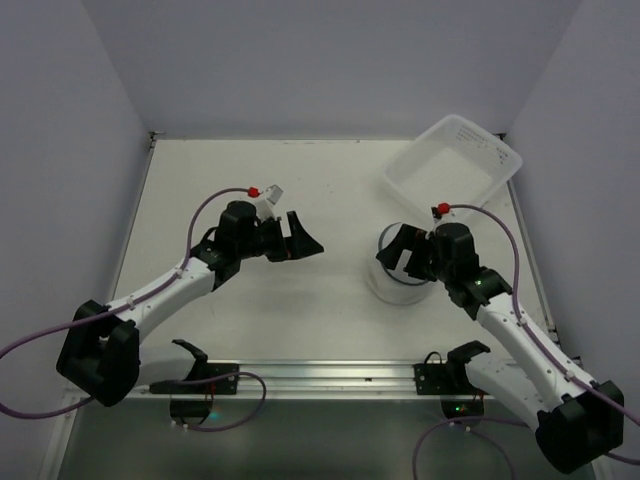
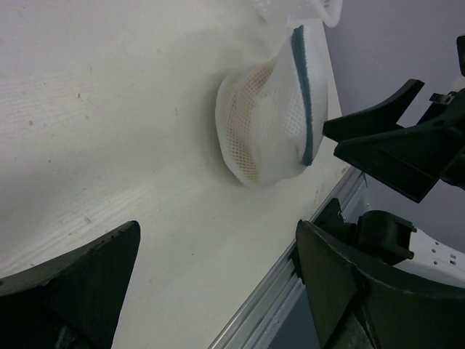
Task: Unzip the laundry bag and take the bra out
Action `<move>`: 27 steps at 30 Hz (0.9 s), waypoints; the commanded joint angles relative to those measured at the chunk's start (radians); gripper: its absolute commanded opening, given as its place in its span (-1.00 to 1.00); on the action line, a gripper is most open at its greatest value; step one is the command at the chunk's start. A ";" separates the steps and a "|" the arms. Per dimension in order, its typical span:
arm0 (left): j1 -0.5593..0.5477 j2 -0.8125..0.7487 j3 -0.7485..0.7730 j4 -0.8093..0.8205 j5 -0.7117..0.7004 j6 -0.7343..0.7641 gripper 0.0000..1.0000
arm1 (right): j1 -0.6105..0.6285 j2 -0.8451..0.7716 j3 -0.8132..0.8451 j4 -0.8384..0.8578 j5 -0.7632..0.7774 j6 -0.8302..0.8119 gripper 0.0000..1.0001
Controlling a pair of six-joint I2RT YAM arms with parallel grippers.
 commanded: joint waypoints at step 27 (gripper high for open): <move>-0.025 0.006 0.078 -0.112 -0.056 0.114 0.83 | -0.181 0.292 0.223 -0.026 -0.136 -0.189 0.88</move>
